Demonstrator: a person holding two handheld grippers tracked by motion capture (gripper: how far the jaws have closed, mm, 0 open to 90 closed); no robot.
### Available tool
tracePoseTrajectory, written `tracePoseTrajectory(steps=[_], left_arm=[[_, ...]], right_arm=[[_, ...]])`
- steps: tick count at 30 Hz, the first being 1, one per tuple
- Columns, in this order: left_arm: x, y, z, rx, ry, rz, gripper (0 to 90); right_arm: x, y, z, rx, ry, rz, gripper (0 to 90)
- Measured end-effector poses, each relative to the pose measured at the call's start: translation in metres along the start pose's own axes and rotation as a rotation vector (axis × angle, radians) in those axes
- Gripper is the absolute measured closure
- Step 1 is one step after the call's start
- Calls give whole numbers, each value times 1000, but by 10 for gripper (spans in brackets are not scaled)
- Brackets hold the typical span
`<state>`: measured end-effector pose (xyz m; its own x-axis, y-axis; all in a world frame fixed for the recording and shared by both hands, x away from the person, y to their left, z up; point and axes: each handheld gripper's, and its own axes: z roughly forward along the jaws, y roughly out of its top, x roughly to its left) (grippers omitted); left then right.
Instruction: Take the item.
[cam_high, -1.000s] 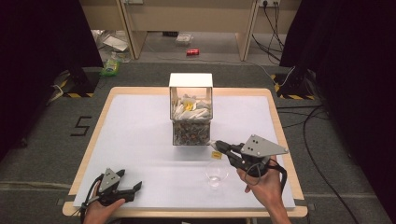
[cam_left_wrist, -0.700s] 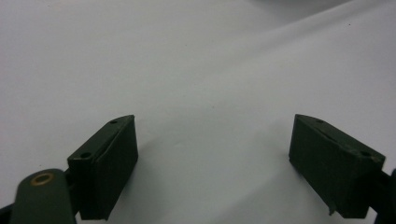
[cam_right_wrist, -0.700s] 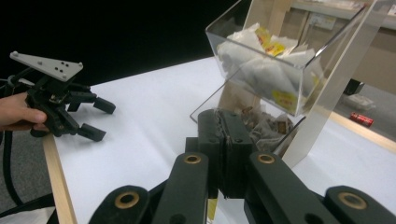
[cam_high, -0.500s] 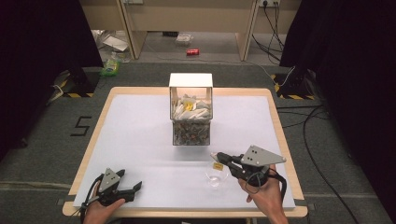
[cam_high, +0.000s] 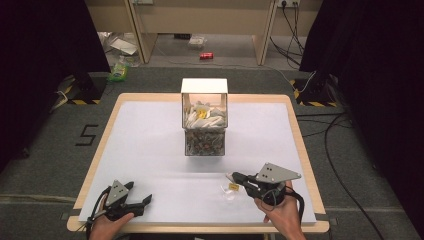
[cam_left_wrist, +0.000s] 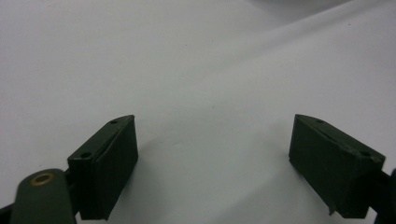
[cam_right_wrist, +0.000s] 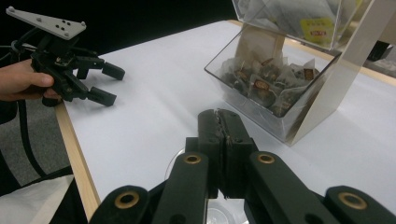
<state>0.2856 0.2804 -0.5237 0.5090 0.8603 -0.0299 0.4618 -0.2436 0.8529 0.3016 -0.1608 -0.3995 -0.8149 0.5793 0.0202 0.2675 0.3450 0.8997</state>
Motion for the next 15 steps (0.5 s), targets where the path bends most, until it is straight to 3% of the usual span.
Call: tracePoseTrajectory(steps=[15], left_arm=[[0, 0, 0, 0, 0, -1, 149]], right_arm=[[-4, -15, 13, 51, 0, 13, 887]])
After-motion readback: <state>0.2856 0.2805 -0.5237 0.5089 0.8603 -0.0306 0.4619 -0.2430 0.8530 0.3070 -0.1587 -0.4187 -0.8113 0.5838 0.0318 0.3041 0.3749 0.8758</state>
